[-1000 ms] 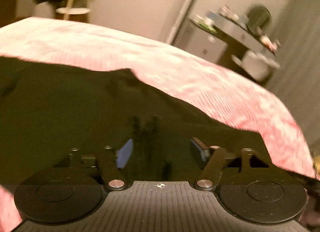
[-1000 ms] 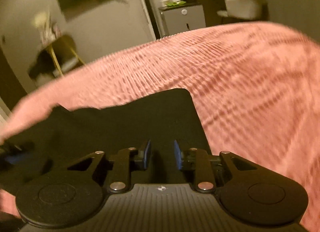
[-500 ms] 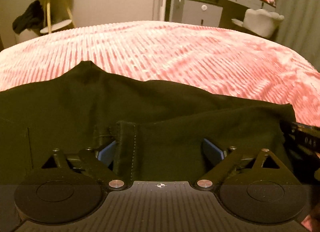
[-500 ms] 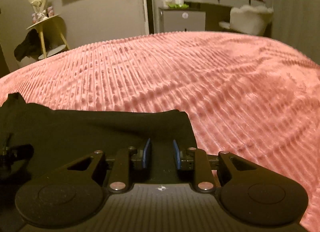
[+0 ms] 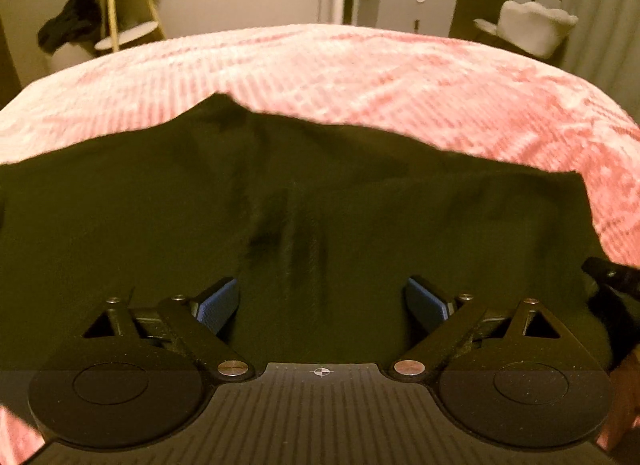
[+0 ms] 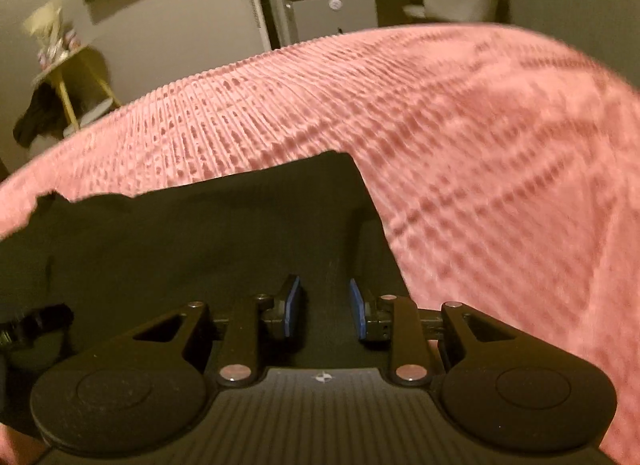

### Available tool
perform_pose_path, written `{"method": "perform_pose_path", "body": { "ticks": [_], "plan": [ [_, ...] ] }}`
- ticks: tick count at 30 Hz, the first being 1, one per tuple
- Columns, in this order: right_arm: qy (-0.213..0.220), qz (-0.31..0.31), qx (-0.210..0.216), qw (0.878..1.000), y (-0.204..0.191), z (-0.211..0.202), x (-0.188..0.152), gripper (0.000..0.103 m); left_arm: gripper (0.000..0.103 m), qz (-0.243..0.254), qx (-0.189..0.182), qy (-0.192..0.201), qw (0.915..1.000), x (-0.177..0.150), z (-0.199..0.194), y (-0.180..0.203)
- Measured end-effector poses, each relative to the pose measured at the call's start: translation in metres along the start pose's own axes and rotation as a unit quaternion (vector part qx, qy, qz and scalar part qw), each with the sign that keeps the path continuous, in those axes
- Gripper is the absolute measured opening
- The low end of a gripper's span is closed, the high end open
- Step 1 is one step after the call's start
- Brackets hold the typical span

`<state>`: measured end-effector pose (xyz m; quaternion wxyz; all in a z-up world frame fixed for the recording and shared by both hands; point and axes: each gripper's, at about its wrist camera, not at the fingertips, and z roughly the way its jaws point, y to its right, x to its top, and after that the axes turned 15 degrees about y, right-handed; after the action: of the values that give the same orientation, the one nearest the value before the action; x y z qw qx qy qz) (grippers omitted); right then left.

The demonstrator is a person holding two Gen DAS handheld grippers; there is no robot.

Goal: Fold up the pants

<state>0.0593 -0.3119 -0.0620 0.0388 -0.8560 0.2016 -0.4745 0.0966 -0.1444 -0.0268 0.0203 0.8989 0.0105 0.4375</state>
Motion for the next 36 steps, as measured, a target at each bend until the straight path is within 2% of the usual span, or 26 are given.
{"method": "perform_pose_path", "body": {
  "ticks": [2,3,6,10,12,16,18,21,24,27,28,30,32,34,35,36],
  "plan": [
    [-0.015,0.086,0.037,0.995,0.018,-0.015,-0.002,0.033,0.095,-0.032,-0.002,-0.005,0.9995,-0.008,-0.009,-0.012],
    [-0.02,0.136,0.057,0.989,0.028,-0.024,-0.005,0.037,0.095,-0.056,-0.004,-0.004,0.9984,-0.014,-0.013,-0.021],
    [-0.03,0.288,0.093,0.953,0.066,-0.05,-0.019,0.043,0.095,-0.105,-0.008,0.005,0.9944,-0.017,-0.022,-0.037],
    [-0.028,0.396,0.092,0.913,0.097,-0.068,-0.037,0.047,0.096,-0.136,-0.017,0.001,0.9906,-0.018,-0.025,-0.043],
    [-0.041,0.387,0.07,0.919,0.096,-0.073,-0.04,0.054,0.096,-0.129,-0.021,-0.001,0.9915,-0.017,-0.025,-0.041],
    [-0.033,0.368,0.072,0.926,0.086,-0.073,-0.038,0.053,0.096,-0.125,-0.033,-0.008,0.9916,-0.018,-0.025,-0.038],
    [-0.035,0.371,0.071,0.925,0.086,-0.065,-0.036,0.052,0.096,-0.119,-0.036,-0.01,0.9922,-0.019,-0.026,-0.036],
    [-0.04,0.394,0.059,0.916,0.087,-0.05,-0.038,0.051,0.096,-0.118,-0.039,-0.012,0.9921,-0.019,-0.028,-0.035],
    [-0.042,0.429,0.061,0.9,0.094,-0.039,-0.042,0.039,0.096,-0.123,-0.042,-0.012,0.9914,-0.02,-0.03,-0.036],
    [-0.025,0.446,0.078,0.891,0.098,-0.039,-0.044,0.012,0.096,-0.128,-0.041,-0.011,0.9908,-0.02,-0.029,-0.036],
    [-0.014,0.451,0.092,0.888,0.098,-0.041,-0.044,0.011,0.096,-0.129,-0.04,-0.011,0.9908,-0.019,-0.029,-0.036],
    [-0.001,0.465,0.11,0.878,0.102,-0.044,-0.046,0.011,0.096,-0.131,-0.038,-0.01,0.9907,-0.02,-0.028,-0.035],
    [-0.006,0.471,0.103,0.876,0.102,-0.04,-0.048,0.013,0.096,-0.129,-0.035,-0.009,0.991,-0.02,-0.027,-0.034],
    [-0.018,0.471,0.088,0.877,0.101,-0.036,-0.05,0.024,0.096,-0.121,-0.032,-0.009,0.992,-0.021,-0.027,-0.031],
    [-0.016,0.476,0.095,0.874,0.1,-0.033,-0.051,0.028,0.096,-0.116,-0.031,-0.01,0.9928,-0.021,-0.026,-0.029],
    [-0.014,0.482,0.103,0.87,0.098,-0.029,-0.051,0.036,0.097,-0.11,-0.029,-0.01,0.9934,-0.021,-0.026,-0.027]
  ]
}}
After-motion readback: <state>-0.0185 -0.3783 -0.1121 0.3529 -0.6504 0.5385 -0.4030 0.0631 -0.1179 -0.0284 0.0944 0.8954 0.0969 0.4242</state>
